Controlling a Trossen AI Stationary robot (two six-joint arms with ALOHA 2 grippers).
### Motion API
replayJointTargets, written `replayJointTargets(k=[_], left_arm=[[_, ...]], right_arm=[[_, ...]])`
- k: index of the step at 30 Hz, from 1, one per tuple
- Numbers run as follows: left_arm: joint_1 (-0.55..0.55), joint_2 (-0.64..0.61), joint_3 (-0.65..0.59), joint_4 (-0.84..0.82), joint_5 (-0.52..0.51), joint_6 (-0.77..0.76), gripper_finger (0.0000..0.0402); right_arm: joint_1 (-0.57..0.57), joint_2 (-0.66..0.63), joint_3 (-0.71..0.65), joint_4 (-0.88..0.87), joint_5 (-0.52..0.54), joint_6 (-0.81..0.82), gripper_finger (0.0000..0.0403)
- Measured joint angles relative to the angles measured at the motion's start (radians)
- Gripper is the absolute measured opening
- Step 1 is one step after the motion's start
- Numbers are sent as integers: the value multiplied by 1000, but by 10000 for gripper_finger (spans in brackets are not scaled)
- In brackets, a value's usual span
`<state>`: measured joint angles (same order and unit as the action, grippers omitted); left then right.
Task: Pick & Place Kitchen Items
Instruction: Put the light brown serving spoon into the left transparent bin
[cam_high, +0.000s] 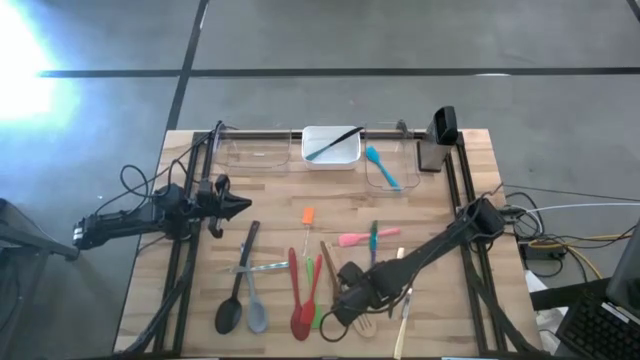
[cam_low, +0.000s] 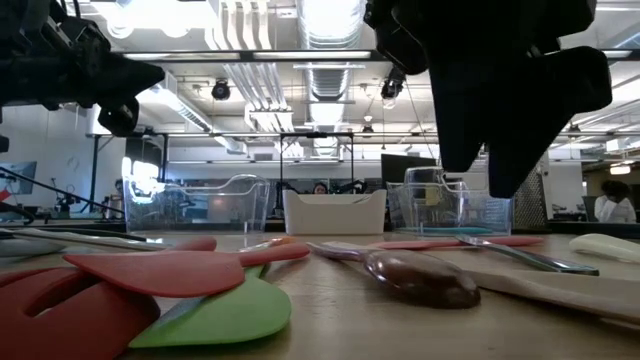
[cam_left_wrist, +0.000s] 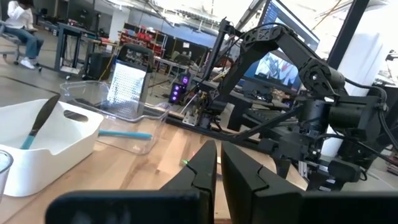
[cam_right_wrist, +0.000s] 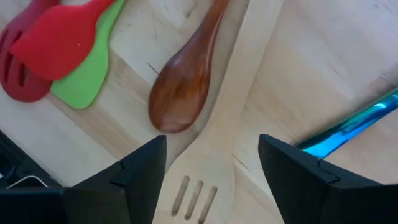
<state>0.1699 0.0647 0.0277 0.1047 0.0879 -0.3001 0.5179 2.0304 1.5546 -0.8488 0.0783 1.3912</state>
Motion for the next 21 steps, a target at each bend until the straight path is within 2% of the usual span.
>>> replayJointTargets(k=[7, 15, 21], left_arm=[[0, 0, 0, 11, 0, 13, 26], [0, 0, 0, 18, 0, 14, 26], [0, 0, 0, 35, 0, 13, 26]], right_arm=[[3, 0, -14, 6, 1, 21, 257], [14, 14, -22, 57, 26, -21, 235], [20, 83, -20, 71, -16, -42, 224]])
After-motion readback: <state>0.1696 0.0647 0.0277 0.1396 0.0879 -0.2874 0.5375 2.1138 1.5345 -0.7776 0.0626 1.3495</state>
